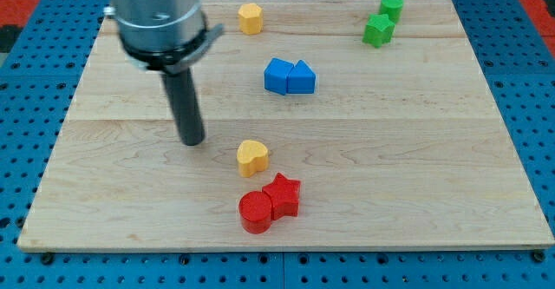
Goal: Move the yellow heart towards the bottom right
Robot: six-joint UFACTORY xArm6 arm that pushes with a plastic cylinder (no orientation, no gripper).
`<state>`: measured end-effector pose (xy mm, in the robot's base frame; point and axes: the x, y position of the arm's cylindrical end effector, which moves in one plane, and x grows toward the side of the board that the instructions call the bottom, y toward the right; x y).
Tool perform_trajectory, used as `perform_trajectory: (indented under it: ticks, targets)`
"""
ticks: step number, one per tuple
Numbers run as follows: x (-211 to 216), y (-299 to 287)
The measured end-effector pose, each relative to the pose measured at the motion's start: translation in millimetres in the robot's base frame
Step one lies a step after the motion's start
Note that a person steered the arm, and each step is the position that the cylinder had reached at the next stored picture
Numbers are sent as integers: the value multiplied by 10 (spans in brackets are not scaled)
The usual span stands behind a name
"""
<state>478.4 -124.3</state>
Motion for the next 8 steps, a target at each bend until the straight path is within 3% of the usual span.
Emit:
perform_trajectory:
  ticks: [1, 2, 3, 4, 5, 6, 7, 8]
  targets:
    - [282, 296]
    - [471, 1378]
    - [498, 1870]
    - [427, 1547]
    - [172, 1718]
    - [229, 2319]
    - [602, 2893]
    - [338, 2698]
